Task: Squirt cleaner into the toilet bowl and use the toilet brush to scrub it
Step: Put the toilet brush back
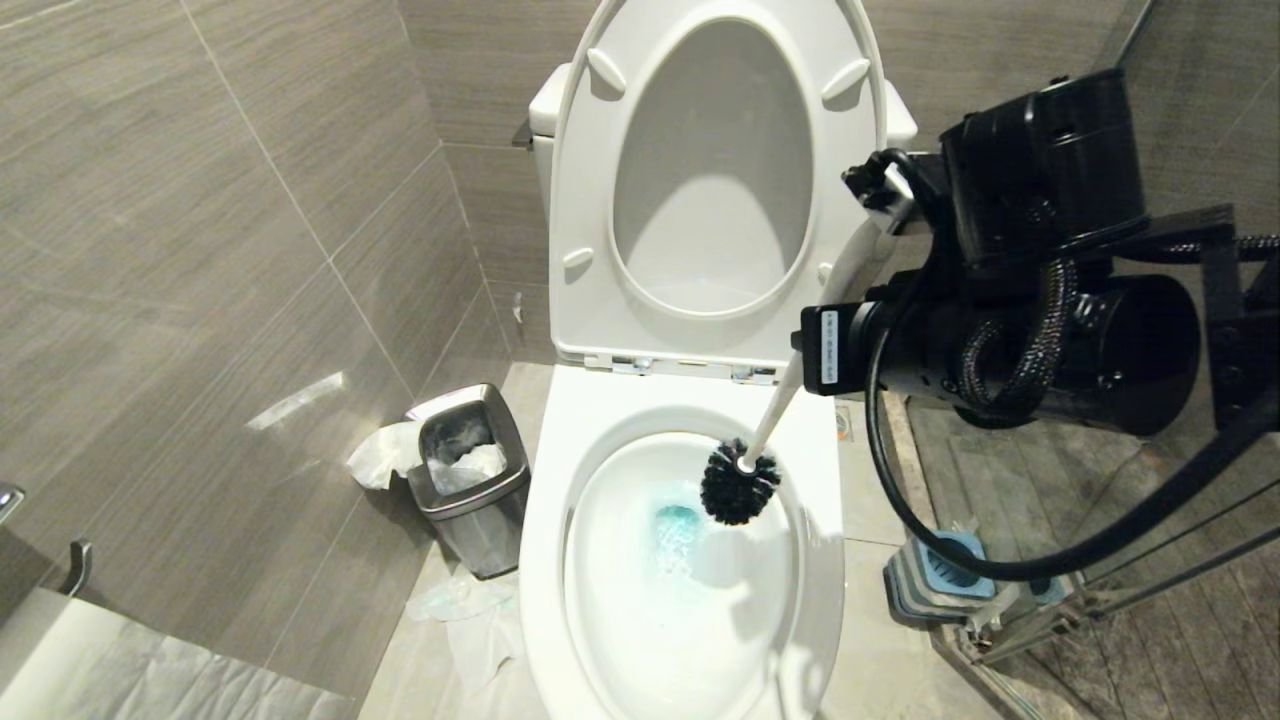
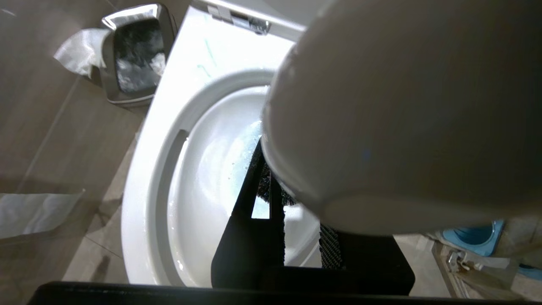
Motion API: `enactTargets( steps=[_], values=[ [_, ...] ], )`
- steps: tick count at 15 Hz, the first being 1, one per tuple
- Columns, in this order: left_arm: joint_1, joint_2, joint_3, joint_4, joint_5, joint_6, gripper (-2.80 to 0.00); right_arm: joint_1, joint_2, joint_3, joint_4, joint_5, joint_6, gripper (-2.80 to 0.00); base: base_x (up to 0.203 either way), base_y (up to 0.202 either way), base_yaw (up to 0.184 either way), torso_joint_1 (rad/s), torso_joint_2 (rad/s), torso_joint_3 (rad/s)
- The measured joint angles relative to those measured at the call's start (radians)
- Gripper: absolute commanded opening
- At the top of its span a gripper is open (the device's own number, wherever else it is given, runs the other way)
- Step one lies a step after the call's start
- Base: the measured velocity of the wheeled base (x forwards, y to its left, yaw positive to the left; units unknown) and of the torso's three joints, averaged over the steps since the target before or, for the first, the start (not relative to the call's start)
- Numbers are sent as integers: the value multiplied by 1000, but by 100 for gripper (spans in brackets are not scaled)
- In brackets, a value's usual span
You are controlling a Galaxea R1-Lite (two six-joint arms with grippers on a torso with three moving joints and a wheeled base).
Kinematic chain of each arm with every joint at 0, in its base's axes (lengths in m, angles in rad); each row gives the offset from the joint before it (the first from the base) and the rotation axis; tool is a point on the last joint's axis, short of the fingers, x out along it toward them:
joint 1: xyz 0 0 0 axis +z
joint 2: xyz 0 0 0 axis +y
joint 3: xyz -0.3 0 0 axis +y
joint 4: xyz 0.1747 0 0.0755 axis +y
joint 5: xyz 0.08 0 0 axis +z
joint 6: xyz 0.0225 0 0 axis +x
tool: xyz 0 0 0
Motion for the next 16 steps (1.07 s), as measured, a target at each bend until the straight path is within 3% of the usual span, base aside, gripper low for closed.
enactTargets(
  steps=[6, 9, 12, 16],
  values=[
    [0, 0, 0, 0, 0, 0, -280, 3, -203, 94, 95, 11, -1, -280, 0, 0, 0, 0, 0, 0],
    [0, 0, 0, 0, 0, 0, -280, -8, -314, 128, 224, -80, 47, -280, 0, 0, 0, 0, 0, 0],
    [0, 0, 0, 0, 0, 0, -280, -93, -363, 154, 244, -144, 85, -280, 0, 0, 0, 0, 0, 0],
    [0, 0, 0, 0, 0, -1, -280, -263, -378, 306, 117, -121, 121, -280, 0, 0, 0, 0, 0, 0]
  ],
)
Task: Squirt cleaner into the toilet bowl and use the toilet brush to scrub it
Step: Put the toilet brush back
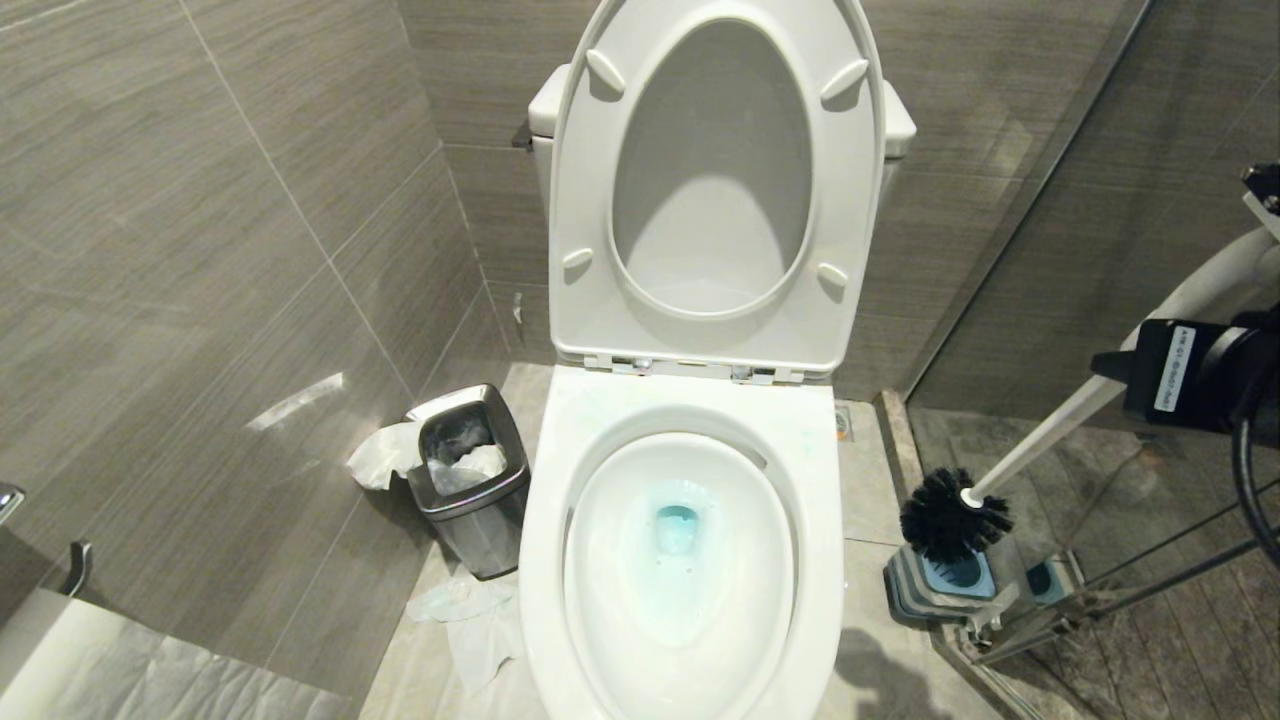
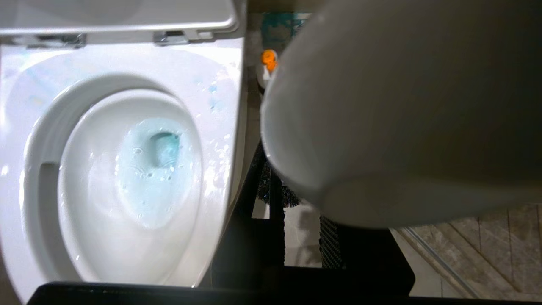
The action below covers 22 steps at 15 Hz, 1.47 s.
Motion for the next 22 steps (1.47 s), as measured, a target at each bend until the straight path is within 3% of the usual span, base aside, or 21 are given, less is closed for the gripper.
enactTargets(
  steps=[6, 10, 18, 22],
  values=[
    [0, 0, 0, 0, 0, 1, -280, -279, 53, 264, -411, 164, -92, -280, 0, 0, 0, 0, 0, 0],
    [0, 0, 0, 0, 0, 1, -280, -416, 157, 352, -635, 189, -108, -280, 0, 0, 0, 0, 0, 0],
    [0, 0, 0, 0, 0, 1, -280, -519, 349, 406, -776, 195, -60, -280, 0, 0, 0, 0, 0, 0],
    [0, 0, 0, 0, 0, 0, -280, -565, 471, 420, -891, 252, -58, -280, 0, 0, 0, 0, 0, 0]
  ],
)
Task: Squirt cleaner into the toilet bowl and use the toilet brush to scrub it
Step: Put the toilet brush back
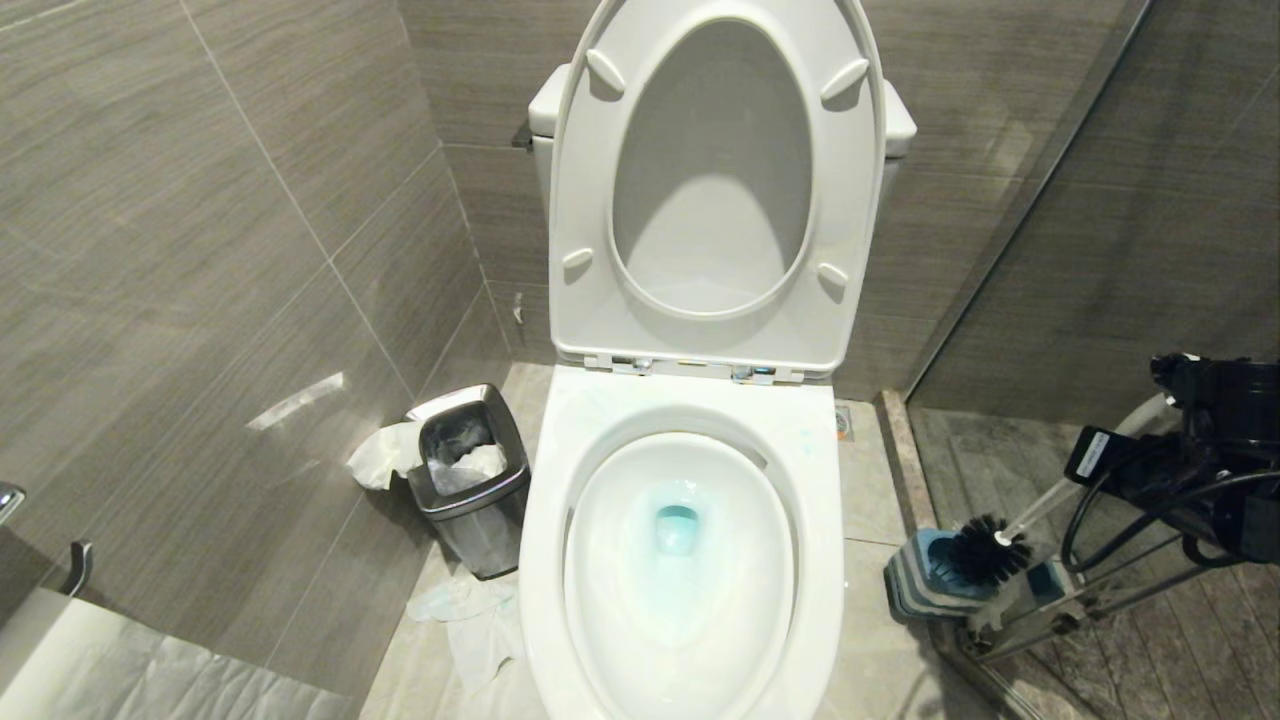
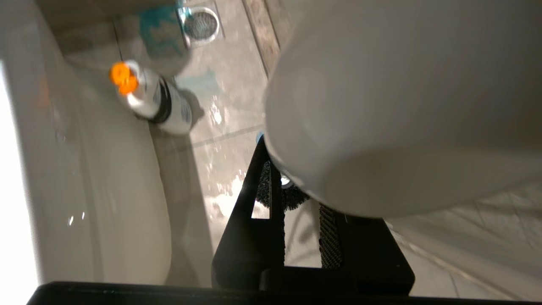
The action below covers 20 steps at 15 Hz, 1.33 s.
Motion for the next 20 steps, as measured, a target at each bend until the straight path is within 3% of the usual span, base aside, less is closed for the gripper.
enactTargets(
  steps=[4, 20],
  values=[
    [0, 0, 0, 0, 0, 0, -280, -38, 130, 4, -218, 20, -22, -280, 0, 0, 0, 0, 0, 0],
    [0, 0, 0, 0, 0, 1, -280, -76, 345, -17, -338, 67, -72, -280, 0, 0, 0, 0, 0, 0]
  ],
)
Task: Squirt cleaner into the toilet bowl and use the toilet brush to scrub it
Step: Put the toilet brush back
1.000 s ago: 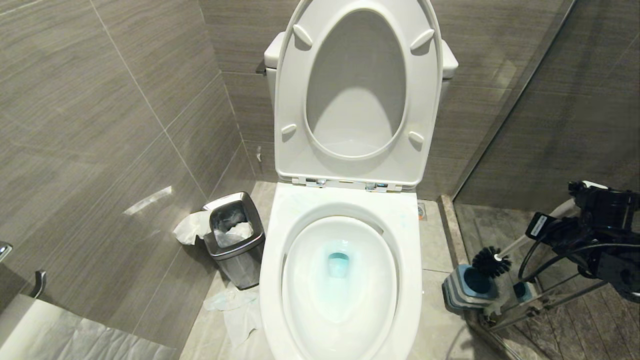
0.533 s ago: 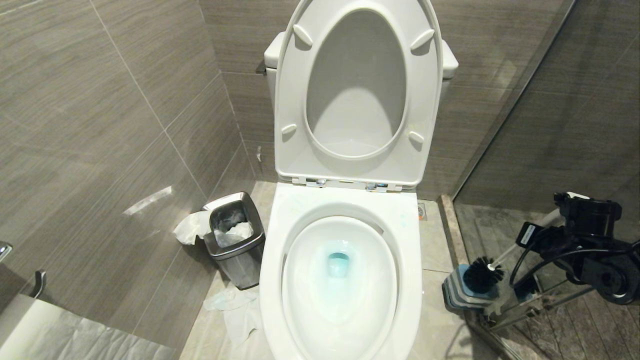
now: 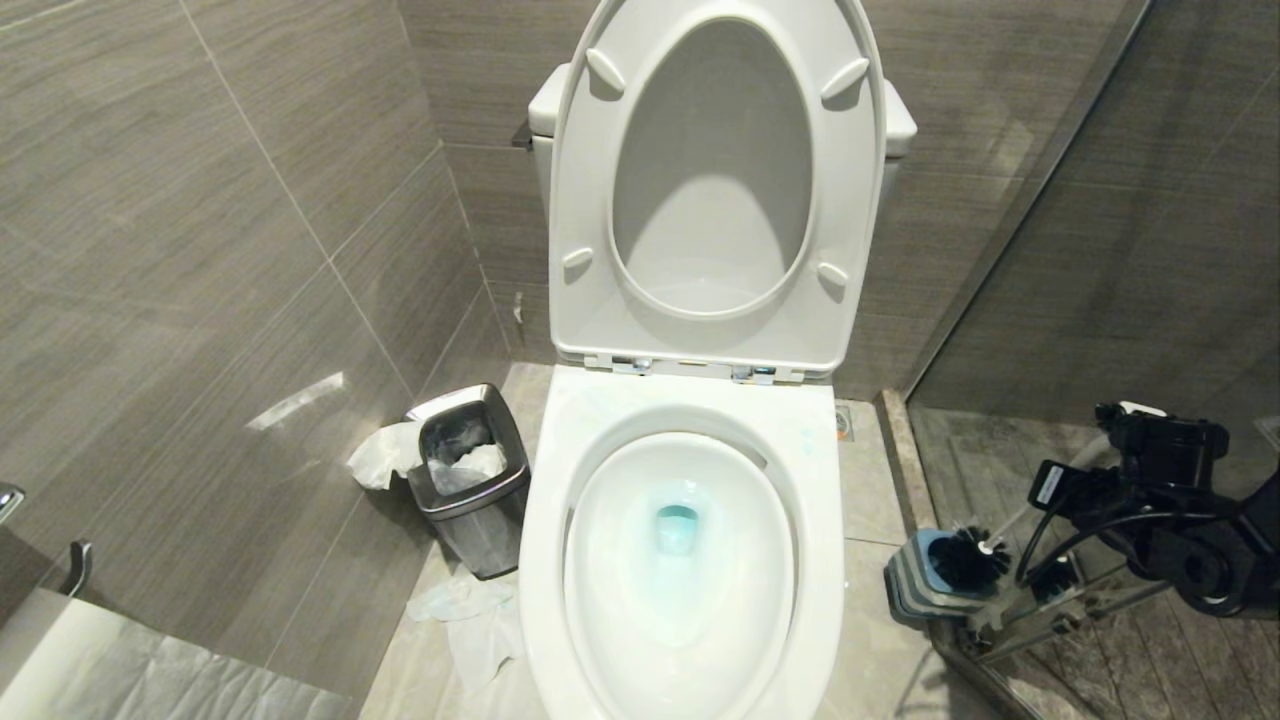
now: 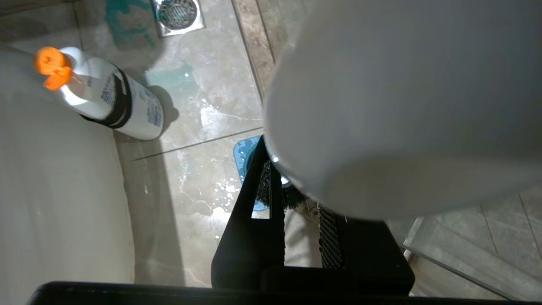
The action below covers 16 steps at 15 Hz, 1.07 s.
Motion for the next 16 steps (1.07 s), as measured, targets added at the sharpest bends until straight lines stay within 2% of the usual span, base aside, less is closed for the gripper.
enactTargets(
  steps=[5, 16],
  values=[
    [0, 0, 0, 0, 0, -1, -280, 0, 67, -4, -117, 5, -2, -280, 0, 0, 0, 0, 0, 0],
    [0, 0, 0, 0, 0, -1, -280, 0, 151, -2, -129, 7, -2, -280, 0, 0, 0, 0, 0, 0]
  ],
)
